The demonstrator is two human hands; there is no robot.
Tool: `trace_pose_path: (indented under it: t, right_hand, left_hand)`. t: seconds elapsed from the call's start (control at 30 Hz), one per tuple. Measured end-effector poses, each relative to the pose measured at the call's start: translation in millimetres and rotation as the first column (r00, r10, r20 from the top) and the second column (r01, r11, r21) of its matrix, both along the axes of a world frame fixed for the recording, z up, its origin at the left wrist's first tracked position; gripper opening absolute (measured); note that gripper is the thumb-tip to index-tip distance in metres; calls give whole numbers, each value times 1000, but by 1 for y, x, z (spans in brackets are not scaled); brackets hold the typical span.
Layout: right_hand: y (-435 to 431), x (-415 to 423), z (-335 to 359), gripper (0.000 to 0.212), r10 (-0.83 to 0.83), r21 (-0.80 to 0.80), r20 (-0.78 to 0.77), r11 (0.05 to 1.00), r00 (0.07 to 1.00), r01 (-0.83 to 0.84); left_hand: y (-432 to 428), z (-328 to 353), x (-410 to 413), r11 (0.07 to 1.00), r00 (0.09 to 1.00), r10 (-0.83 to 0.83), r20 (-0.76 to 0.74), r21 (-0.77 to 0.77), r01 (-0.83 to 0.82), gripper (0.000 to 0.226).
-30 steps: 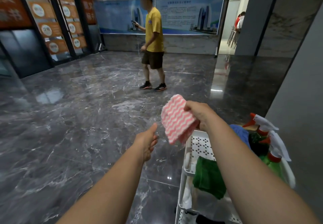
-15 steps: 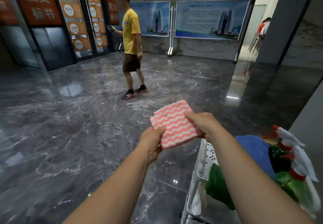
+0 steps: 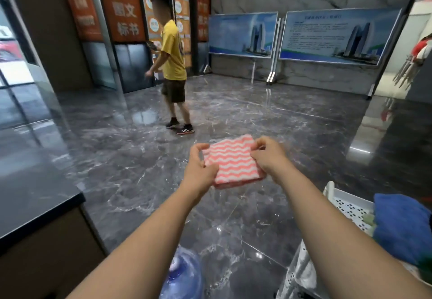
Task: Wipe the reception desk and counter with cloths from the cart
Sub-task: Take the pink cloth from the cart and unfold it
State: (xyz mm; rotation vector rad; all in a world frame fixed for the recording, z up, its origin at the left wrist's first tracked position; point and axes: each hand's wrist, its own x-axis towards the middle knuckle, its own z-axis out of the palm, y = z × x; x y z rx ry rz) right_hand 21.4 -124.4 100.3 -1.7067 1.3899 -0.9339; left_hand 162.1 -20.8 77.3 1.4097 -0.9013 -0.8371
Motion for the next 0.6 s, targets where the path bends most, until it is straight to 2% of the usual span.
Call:
trace_pose_path:
  t: [0.1,0.2,0.3,0.43,0.5,0.57,0.6]
  right_hand:
    - [37,44,9,35,135,16,32,991,990,-135]
    - [76,90,15,36,279,38,59,959,958,-282]
    - [120,130,20,48,433,-2,27,902,901,-433]
    - [185,179,30,40,574,-85,-75,811,815,-579]
    - [215,203,33,43,623,-86,-115,770,774,-632]
    - [247,227,36,38,663,-77,-147,733,734,-676]
    - [262,239,37,37,682,-72,-160,713,714,-697]
  left_hand:
    - [43,12,37,998,978,65,197,-20,-62,36]
    - [89,22,75,994,953,107,285,7,-114,47]
    - [140,32,109,995,934,99,344,-21,-97,49]
    - [217,48,151,986,822,120,556,32,-165,38]
    - [257,57,164,977,771,123,625,59,-203,9]
    - [295,58,183,963,731,135,668,84,-255,20]
    - [314,57,192,953,730,150,666,99,-285,17]
